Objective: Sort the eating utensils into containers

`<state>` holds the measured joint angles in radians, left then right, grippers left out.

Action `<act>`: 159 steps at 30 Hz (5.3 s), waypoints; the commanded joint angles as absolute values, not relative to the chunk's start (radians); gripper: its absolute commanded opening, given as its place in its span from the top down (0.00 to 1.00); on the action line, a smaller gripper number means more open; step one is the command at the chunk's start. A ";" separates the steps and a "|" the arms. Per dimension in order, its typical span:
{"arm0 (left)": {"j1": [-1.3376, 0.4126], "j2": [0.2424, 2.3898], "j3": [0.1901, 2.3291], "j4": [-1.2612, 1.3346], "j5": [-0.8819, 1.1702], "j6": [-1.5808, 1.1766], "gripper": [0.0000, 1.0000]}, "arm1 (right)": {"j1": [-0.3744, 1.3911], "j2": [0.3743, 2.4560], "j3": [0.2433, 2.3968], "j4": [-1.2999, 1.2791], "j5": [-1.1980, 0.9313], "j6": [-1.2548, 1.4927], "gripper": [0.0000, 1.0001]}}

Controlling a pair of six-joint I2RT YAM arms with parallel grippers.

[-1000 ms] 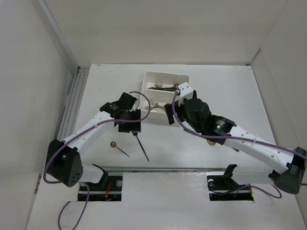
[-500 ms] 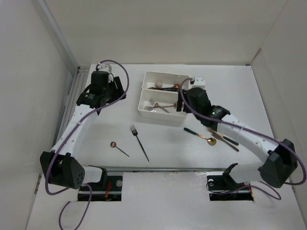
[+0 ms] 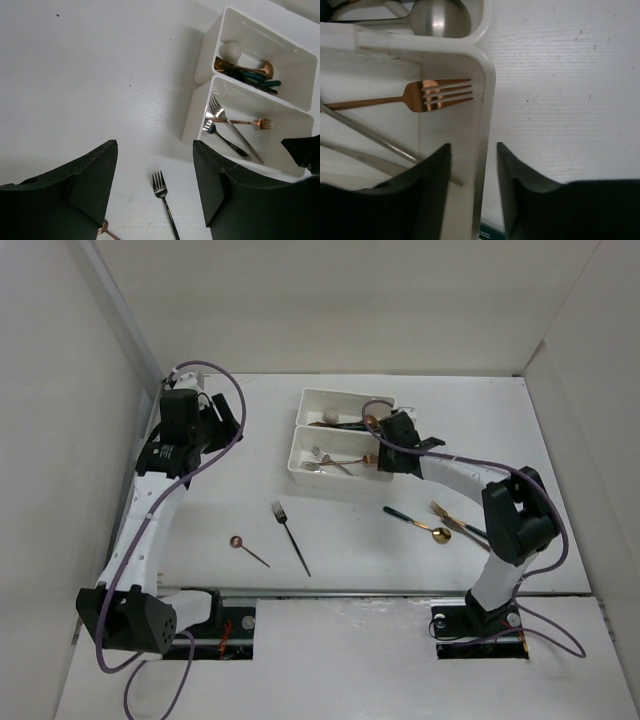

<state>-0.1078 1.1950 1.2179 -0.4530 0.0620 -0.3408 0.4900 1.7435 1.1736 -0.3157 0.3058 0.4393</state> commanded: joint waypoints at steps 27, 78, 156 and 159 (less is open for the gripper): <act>-0.026 1.184 1.218 -0.416 0.149 -0.348 0.40 | 0.457 1.735 1.318 -0.252 0.337 0.354 0.27; -0.017 1.063 1.190 -0.437 -0.118 -0.331 0.20 | 1.140 1.832 1.422 -0.371 0.330 0.066 1.00; -0.192 1.407 0.761 -0.756 0.118 -0.713 0.53 | 0.920 1.468 1.422 -0.235 0.621 -0.485 0.29; -0.218 1.434 0.761 -0.765 0.118 -0.712 0.52 | 0.920 1.459 1.422 -0.224 0.641 -0.564 0.28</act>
